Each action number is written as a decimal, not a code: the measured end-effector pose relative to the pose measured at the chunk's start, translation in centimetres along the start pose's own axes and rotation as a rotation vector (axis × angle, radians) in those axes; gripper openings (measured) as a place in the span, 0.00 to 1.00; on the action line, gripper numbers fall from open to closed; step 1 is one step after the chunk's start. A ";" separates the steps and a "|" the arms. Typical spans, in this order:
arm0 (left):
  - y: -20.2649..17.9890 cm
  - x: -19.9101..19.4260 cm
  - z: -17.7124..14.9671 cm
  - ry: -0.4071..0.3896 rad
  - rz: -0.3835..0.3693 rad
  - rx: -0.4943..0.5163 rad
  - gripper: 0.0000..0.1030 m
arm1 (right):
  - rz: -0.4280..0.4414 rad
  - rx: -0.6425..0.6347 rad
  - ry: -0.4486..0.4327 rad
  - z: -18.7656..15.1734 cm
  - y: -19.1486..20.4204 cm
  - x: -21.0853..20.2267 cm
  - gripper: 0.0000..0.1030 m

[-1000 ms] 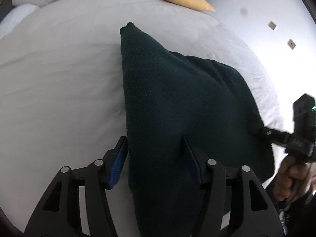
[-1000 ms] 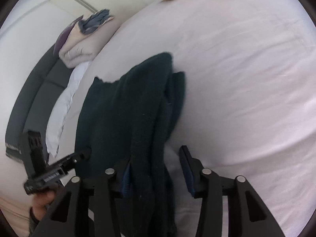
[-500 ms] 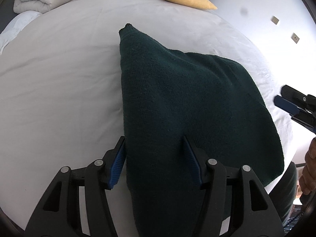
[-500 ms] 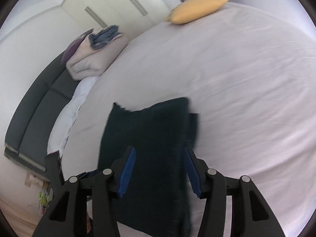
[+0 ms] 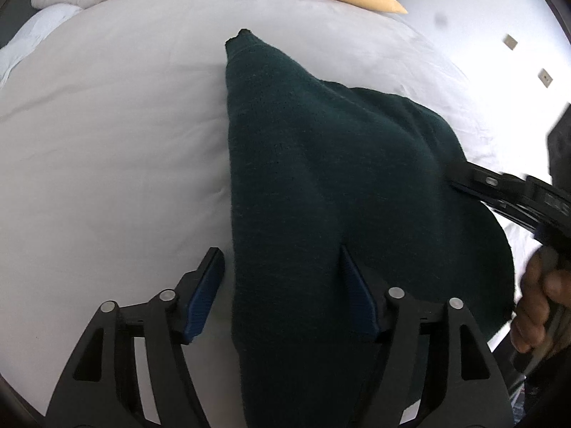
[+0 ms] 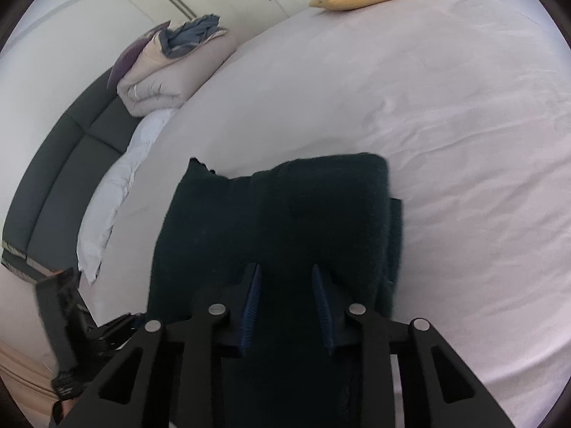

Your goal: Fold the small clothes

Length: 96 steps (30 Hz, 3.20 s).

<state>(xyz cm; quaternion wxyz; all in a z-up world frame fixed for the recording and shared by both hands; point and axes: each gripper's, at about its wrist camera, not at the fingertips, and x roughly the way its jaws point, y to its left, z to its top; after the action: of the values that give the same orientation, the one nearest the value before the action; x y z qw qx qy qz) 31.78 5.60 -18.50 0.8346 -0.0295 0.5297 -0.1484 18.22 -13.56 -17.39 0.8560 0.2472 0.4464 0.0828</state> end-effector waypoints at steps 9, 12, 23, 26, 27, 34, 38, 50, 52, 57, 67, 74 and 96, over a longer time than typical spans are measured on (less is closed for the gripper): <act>-1.4 -0.3 -0.1 -0.018 0.074 0.020 0.66 | 0.021 -0.072 0.040 -6.7 0.3 -3.9 0.33; -2.0 -0.4 -0.3 -0.030 0.099 0.032 0.66 | 0.055 -0.037 0.022 -8.0 -1.8 -3.8 0.14; -2.5 -6.1 -2.2 -0.201 0.096 -0.004 0.65 | -0.098 -0.100 -0.132 -9.4 -3.2 -10.2 0.62; -3.2 -11.0 -4.3 -0.407 0.178 0.008 0.83 | -0.170 -0.155 -0.250 -9.5 -2.3 -13.2 0.64; -3.5 -12.4 -5.1 -0.466 0.206 0.012 0.88 | -0.186 -0.165 -0.283 -9.5 -1.9 -13.9 0.68; -7.6 -20.1 -8.4 -0.752 0.392 0.122 1.00 | -0.263 -0.251 -0.579 -10.5 2.4 -19.0 1.00; -8.3 -22.4 -9.9 -0.772 0.373 0.085 1.00 | -0.331 -0.334 -0.647 -11.2 5.0 -20.7 1.00; -5.6 -18.3 -10.5 -0.462 0.300 -0.012 1.00 | -0.427 -0.315 -0.527 -13.3 7.1 -20.4 1.00; -5.2 -17.1 -10.3 -0.433 0.305 -0.015 1.00 | -0.422 -0.290 -0.493 -13.7 6.9 -20.0 1.00; -5.5 -15.8 -10.7 -0.397 0.278 0.003 1.00 | -0.444 -0.308 -0.460 -14.3 7.3 -19.4 1.00; -4.9 -15.1 -10.7 -0.360 0.267 -0.016 1.00 | -0.452 -0.287 -0.406 -14.4 6.8 -18.3 1.00; -4.8 -14.5 -10.7 -0.348 0.269 -0.017 1.00 | -0.452 -0.294 -0.381 -14.5 6.6 -17.7 1.00; -5.1 -13.7 -10.8 -0.335 0.271 -0.027 1.00 | -0.451 -0.294 -0.367 -14.8 6.8 -17.4 1.00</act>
<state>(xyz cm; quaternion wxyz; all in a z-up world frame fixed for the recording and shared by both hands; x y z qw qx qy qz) 15.64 5.74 -10.21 0.9228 0.0065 0.3846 -0.0206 -3.36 -8.83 -8.47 0.9454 0.0266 0.3116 -0.0914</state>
